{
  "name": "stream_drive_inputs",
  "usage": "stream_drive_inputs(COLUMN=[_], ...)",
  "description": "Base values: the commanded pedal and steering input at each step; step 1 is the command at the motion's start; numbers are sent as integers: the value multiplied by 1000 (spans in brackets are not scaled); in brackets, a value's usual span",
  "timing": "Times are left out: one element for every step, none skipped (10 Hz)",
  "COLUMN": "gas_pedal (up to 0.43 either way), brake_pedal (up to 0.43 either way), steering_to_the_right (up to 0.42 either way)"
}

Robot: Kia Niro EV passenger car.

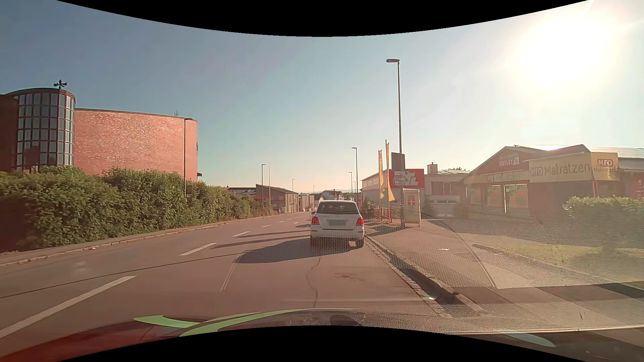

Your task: Follow the waypoints while adhering to traffic rules and regulations

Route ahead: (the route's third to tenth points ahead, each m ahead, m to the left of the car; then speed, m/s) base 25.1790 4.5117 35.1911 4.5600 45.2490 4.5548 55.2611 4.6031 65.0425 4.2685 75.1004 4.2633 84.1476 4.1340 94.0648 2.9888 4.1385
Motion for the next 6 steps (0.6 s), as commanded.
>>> stream_drive_inputs(gas_pedal=[59, 59, 59, 59, 59, 59], brake_pedal=[0, 0, 0, 0, 0, 0], steering_to_the_right=[-7, -6, -3, -3, -3, -3])
